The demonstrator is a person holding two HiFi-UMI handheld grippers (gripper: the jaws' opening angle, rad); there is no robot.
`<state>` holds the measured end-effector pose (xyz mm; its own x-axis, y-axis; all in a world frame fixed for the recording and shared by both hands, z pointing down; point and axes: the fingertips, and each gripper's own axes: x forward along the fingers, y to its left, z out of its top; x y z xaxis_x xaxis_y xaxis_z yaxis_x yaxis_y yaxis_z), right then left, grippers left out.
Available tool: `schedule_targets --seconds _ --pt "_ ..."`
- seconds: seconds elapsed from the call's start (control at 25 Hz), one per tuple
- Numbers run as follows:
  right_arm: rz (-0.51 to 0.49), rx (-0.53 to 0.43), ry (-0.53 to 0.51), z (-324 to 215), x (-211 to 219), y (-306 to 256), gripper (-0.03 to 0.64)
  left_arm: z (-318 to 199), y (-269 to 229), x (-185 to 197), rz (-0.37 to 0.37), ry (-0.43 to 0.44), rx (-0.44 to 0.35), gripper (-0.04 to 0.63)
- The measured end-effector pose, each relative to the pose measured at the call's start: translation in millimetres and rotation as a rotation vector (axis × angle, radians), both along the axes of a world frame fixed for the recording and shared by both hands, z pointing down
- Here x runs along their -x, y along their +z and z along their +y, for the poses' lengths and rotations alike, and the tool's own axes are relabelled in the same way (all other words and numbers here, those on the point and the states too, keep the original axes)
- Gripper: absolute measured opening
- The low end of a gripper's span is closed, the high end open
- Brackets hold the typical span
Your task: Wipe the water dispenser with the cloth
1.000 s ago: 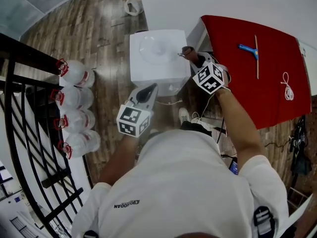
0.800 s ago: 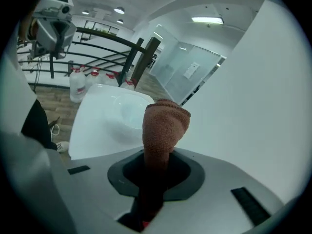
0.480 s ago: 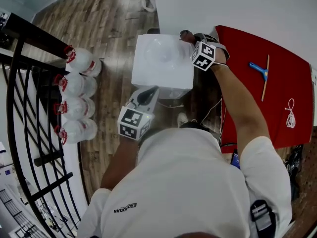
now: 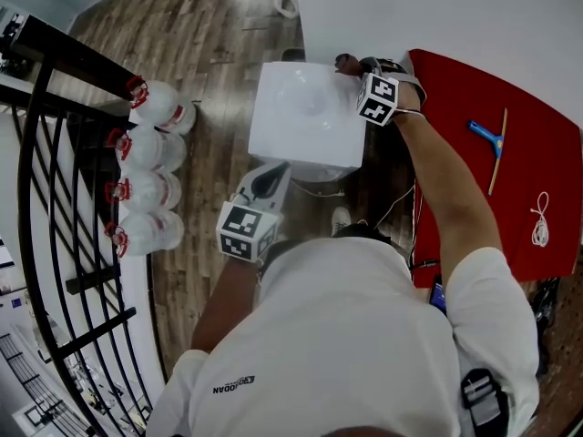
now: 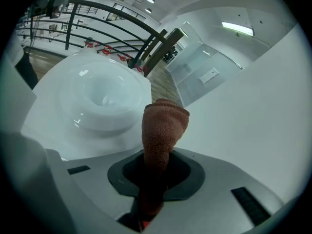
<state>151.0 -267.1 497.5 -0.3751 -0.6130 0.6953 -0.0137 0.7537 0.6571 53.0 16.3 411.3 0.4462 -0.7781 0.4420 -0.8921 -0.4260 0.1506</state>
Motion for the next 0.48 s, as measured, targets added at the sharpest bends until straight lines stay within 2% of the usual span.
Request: schedule_targets --seconds 0.48 --pt "0.021 -0.02 -0.053 51 1 -1 0.054 7 0 6 0.004 0.024 -0.013 -0.008"
